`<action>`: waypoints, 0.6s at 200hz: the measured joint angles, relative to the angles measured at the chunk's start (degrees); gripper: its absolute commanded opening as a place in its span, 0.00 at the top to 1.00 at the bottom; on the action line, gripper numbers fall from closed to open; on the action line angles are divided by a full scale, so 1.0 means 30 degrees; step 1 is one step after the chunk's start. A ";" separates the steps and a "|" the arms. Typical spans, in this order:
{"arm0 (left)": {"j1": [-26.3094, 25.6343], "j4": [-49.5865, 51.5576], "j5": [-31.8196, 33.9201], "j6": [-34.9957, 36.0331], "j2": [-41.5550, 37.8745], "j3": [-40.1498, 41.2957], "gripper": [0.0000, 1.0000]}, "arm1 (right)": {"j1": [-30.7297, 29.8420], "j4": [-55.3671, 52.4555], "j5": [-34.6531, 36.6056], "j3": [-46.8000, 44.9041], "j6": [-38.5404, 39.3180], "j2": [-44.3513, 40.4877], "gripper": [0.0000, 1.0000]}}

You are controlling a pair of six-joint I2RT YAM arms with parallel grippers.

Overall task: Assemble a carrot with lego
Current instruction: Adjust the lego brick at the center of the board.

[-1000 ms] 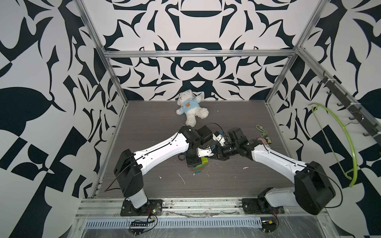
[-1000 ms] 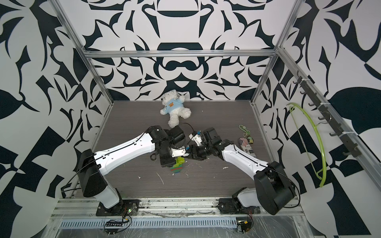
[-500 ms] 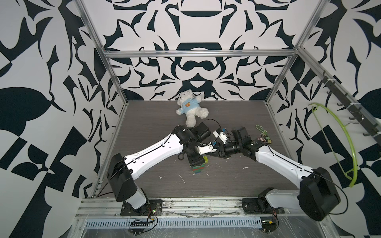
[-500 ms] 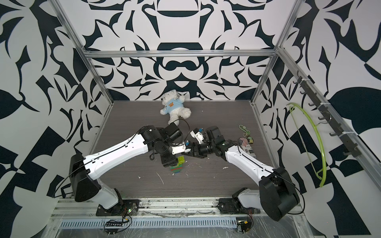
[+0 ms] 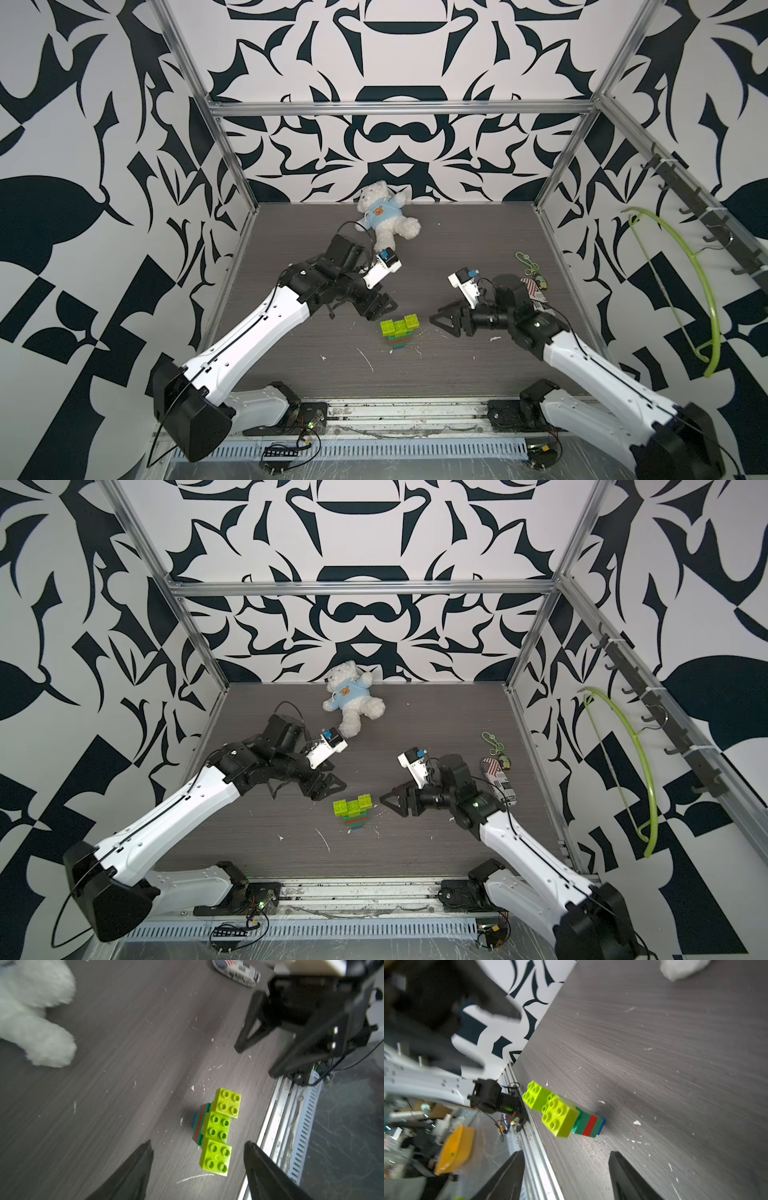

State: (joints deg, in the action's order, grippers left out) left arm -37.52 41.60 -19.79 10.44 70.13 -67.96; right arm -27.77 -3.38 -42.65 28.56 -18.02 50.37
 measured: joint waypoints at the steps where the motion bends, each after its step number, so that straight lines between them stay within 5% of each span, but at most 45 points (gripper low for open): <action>1: 0.0073 -0.0066 -0.0036 -0.0022 -0.0051 -0.0007 0.24 | -0.0073 0.0131 0.0073 -0.0138 0.0080 -0.0117 0.30; 69: 0.1639 -0.1581 -0.1049 -0.0539 -0.0488 -0.0066 0.24 | -0.4277 0.8182 0.3490 -0.3920 0.4131 0.2412 0.28; 120: 0.1734 -0.1785 -0.1137 -0.0386 -0.0517 -0.0124 0.24 | -0.4488 1.3566 0.3861 -0.4415 0.5486 0.6885 0.28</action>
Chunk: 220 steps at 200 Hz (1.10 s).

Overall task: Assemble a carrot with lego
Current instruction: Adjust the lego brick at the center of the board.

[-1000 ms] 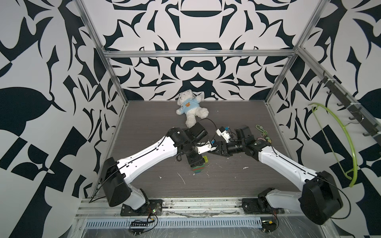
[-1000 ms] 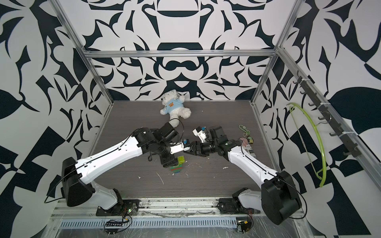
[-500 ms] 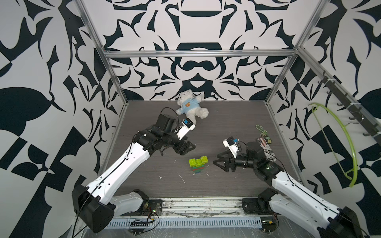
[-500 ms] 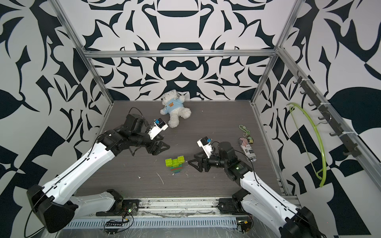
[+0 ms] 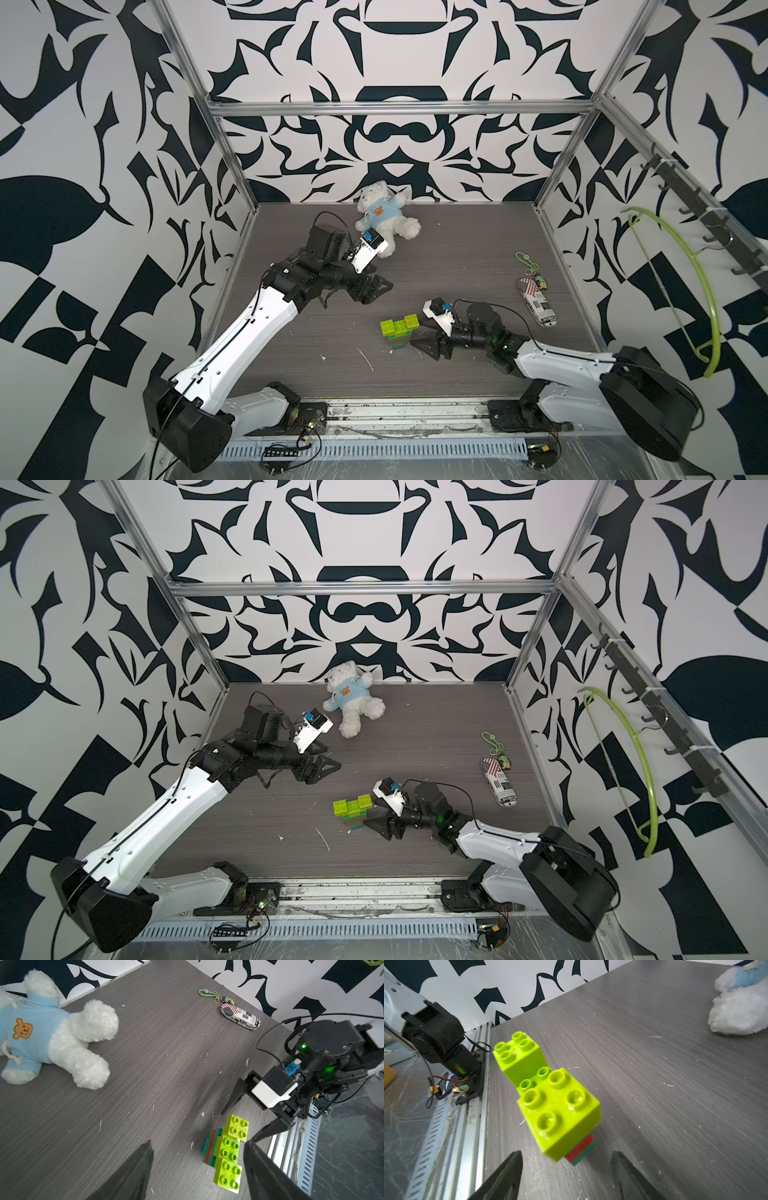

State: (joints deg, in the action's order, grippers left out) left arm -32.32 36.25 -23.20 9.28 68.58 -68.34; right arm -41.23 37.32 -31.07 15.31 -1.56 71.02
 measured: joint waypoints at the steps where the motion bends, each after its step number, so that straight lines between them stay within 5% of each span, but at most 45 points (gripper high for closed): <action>1: 0.0000 0.0000 0.0000 0.0007 0.0000 0.0000 0.24 | 0.0000 0.0087 0.0007 -0.0007 0.0015 0.0073 0.28; 98: 0.0080 0.0022 0.0809 0.0721 -0.0131 0.0000 0.24 | 0.0000 0.9457 -0.1275 0.0204 -0.0561 0.8451 0.29; 220: 0.0240 0.0474 0.1734 0.0933 -0.0459 0.0000 0.24 | -0.0306 1.1358 -0.2725 0.0845 -0.1137 0.9238 0.50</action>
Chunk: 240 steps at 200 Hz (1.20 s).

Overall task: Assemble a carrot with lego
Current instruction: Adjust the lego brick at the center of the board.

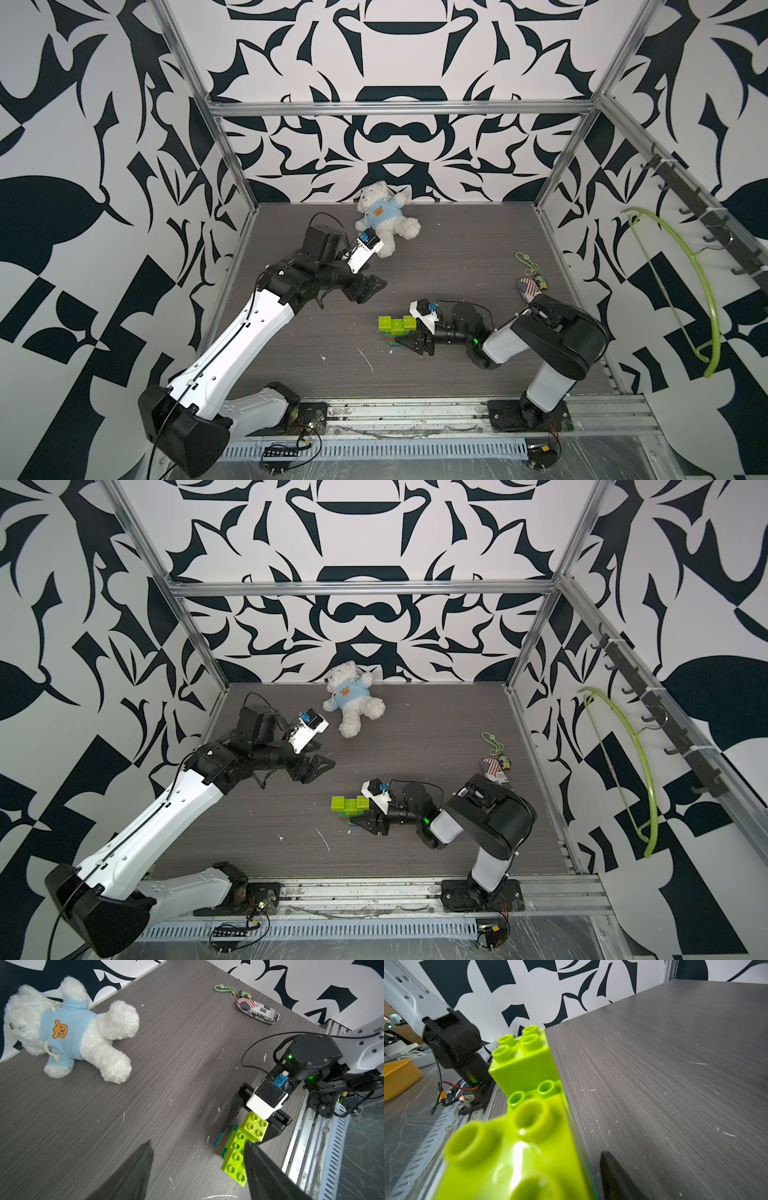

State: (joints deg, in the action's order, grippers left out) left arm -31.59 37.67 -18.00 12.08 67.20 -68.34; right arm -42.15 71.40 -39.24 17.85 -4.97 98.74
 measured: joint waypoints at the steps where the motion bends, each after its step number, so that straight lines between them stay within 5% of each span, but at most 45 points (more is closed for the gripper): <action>1: 0.0000 0.0000 0.0000 0.0000 0.0000 0.0000 0.24 | 0.0000 -0.0007 0.0000 0.0000 -0.0015 0.0000 0.50; 89: 0.0160 0.0160 0.0525 0.0036 0.0000 0.0000 0.24 | 0.0000 -0.0889 -0.0007 0.0758 -0.1217 -0.0102 0.61; 240: 0.1996 -0.0102 0.1588 -0.1399 -0.0415 0.0328 0.26 | 0.0576 -1.6611 0.0401 0.7985 -0.9661 -0.2892 0.61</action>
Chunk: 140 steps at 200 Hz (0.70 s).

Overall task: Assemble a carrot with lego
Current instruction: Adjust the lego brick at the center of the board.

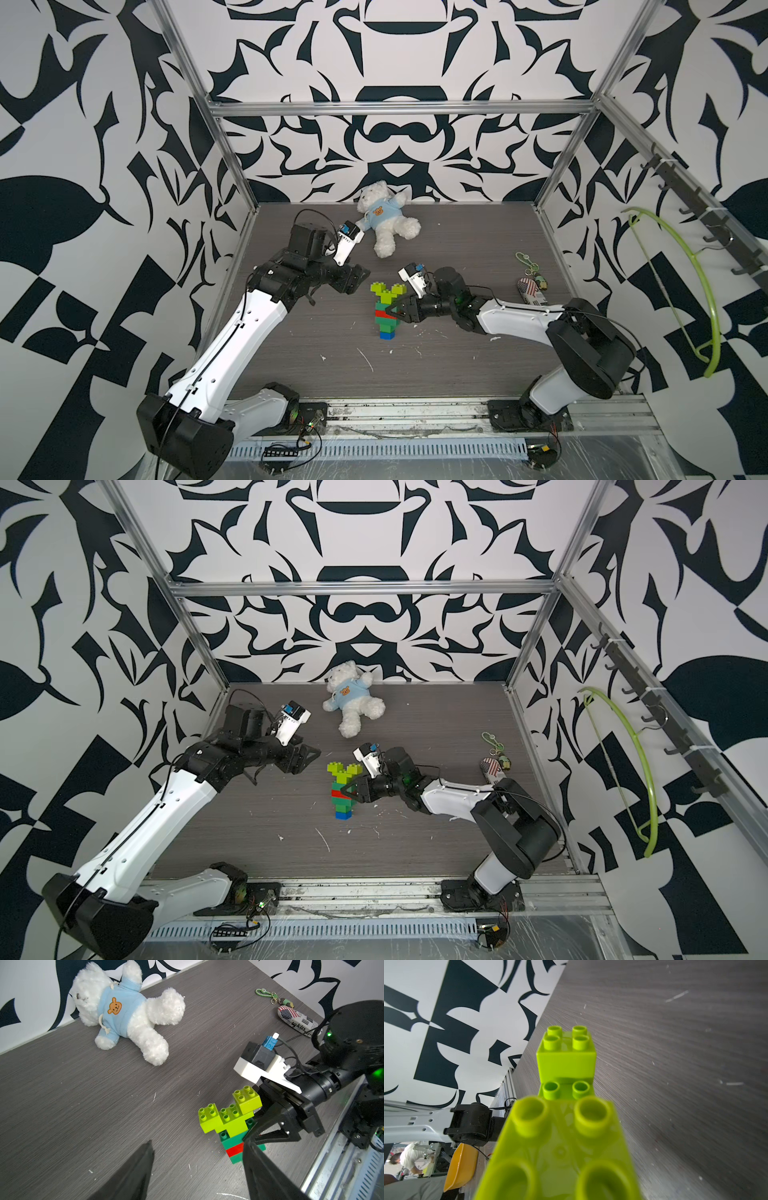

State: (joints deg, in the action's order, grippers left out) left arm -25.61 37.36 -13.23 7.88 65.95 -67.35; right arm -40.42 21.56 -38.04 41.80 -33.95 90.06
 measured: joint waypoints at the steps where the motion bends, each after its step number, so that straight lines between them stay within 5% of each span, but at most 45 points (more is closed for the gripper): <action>1: 0.0000 -0.0007 0.0007 0.0000 -0.0007 0.0000 0.26 | 0.0000 -0.0058 0.0000 0.0029 -0.0015 0.0000 0.61; 140: 0.0000 -0.0240 -0.0816 -0.0576 -0.0357 0.0597 0.27 | 0.0321 -0.3497 -0.0699 0.2018 -0.3417 0.4044 0.55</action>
State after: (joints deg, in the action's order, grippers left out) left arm -25.61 36.64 -15.68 6.15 64.88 -65.56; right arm -39.46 11.07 -40.14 47.86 -44.21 102.19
